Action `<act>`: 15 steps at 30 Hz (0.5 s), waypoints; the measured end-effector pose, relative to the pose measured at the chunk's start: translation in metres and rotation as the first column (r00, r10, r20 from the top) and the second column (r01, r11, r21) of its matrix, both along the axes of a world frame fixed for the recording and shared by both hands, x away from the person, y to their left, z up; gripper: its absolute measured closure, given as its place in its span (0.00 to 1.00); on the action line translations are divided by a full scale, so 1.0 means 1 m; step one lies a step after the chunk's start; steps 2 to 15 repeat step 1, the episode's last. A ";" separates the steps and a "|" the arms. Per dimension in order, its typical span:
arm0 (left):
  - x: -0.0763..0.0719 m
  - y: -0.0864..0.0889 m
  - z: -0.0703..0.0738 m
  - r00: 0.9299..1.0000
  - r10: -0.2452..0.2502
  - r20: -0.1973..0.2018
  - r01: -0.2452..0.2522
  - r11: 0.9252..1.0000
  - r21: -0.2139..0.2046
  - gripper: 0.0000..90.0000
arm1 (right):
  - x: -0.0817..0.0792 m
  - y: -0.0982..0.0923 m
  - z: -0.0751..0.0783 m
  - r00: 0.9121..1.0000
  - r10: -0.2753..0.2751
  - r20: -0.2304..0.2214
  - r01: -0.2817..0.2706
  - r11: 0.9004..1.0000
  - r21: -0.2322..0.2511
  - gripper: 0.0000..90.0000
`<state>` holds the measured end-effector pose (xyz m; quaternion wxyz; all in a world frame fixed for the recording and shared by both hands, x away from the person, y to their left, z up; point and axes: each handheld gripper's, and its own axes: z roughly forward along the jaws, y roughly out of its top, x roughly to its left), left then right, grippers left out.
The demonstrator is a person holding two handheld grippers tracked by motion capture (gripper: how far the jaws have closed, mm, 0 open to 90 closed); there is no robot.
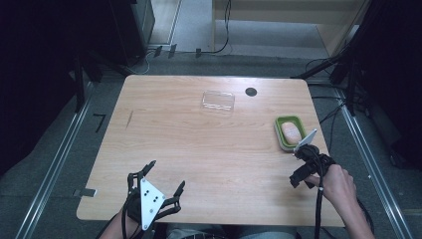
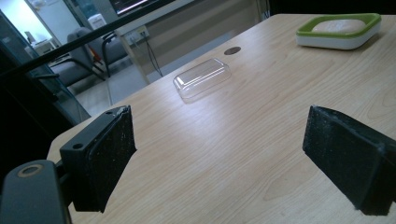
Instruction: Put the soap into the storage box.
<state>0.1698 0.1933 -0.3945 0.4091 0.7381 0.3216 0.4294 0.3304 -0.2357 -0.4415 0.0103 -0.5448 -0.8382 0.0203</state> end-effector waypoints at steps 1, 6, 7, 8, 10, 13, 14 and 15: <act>0.000 0.000 0.000 1.000 0.002 0.001 -0.002 1.000 0.000 0.11 | -0.001 0.000 -0.002 1.000 0.000 -0.006 0.000 1.000 -0.001 0.02; 0.000 0.000 0.000 1.000 0.002 0.001 -0.002 1.000 0.000 0.11 | -0.001 0.000 -0.002 1.000 0.000 -0.006 0.000 1.000 -0.001 0.02; 0.000 0.000 0.000 1.000 0.002 0.001 -0.002 1.000 0.000 0.11 | -0.001 0.000 -0.002 1.000 0.000 -0.006 0.000 1.000 -0.001 0.02; 0.000 0.000 0.000 1.000 0.002 0.001 -0.002 1.000 0.000 0.11 | -0.001 0.000 -0.002 1.000 0.000 -0.006 0.000 1.000 -0.001 0.02; 0.000 0.000 0.000 1.000 0.002 0.001 -0.002 1.000 0.000 0.11 | -0.001 0.000 -0.002 1.000 0.000 -0.006 0.000 1.000 -0.001 0.02; 0.000 0.000 0.000 1.000 0.002 0.001 -0.002 1.000 0.000 0.11 | -0.001 0.000 -0.002 1.000 0.000 -0.006 0.000 1.000 -0.001 0.02; 0.000 0.000 0.000 1.000 0.002 0.001 -0.002 1.000 0.000 0.11 | -0.001 0.000 -0.002 1.000 0.000 -0.006 0.000 1.000 -0.001 0.02; 0.000 0.000 0.000 1.000 0.002 0.001 -0.002 1.000 0.000 0.11 | -0.001 0.000 -0.002 1.000 0.000 -0.006 0.000 1.000 -0.001 0.02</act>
